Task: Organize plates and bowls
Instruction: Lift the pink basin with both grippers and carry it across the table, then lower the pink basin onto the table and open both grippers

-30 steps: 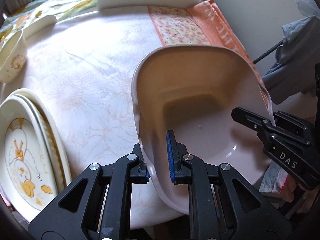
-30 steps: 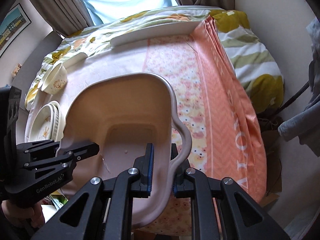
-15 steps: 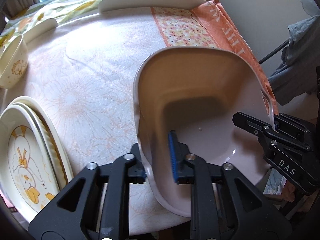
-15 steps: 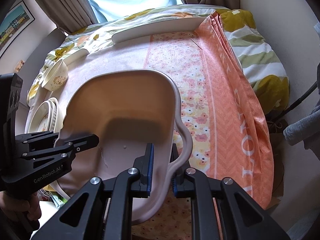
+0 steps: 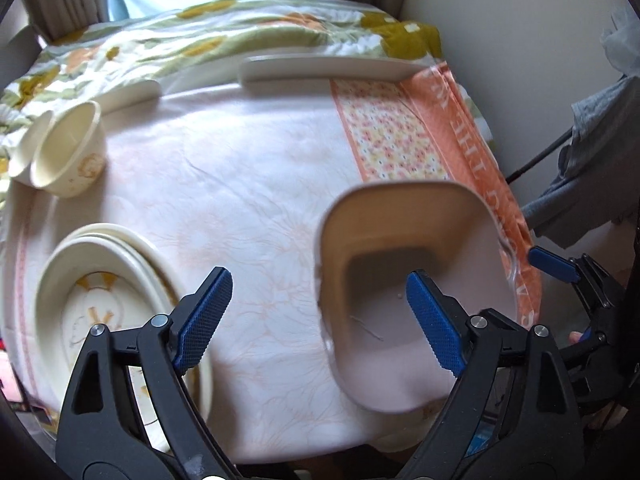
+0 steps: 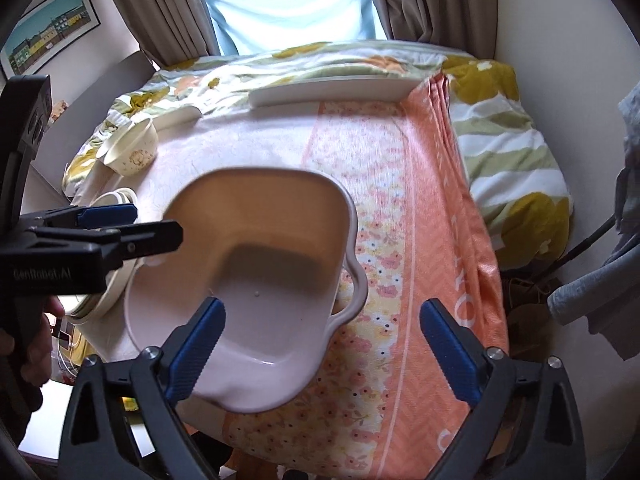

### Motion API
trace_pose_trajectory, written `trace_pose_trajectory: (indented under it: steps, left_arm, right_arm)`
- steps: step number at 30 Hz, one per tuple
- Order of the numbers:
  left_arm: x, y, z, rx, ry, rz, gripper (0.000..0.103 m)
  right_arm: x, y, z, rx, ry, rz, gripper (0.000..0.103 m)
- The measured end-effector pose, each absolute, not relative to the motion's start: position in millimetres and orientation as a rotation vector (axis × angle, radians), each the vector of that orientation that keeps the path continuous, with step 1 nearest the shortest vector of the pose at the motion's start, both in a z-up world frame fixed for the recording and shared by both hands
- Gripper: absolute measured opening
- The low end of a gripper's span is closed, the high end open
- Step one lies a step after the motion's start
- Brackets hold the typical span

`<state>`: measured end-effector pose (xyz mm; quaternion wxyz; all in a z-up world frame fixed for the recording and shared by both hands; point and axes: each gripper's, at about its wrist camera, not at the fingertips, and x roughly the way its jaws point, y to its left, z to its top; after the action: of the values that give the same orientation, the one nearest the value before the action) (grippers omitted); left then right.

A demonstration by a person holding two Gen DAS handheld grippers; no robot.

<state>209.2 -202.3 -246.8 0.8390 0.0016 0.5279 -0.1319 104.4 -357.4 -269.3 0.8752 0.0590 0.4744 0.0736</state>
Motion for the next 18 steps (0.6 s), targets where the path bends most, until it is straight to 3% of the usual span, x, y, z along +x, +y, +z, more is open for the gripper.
trace_pose_trajectory:
  steps: [8, 14, 18]
  left_arm:
    - [178, -138, -163, -0.035, 0.963, -0.186, 0.089]
    - [175, -54, -98, -0.066, 0.801, -0.058, 0.102]
    - [189, 2, -80, -0.078, 0.767, -0.004, 0.102]
  right_arm:
    - [95, -330, -184, 0.074, 0.868, 0.256, 0.102]
    - [116, -284, -114, 0.026, 0.750, 0.248, 0.102]
    - [148, -242, -93, 0.000, 0.762, 0.262, 0.102]
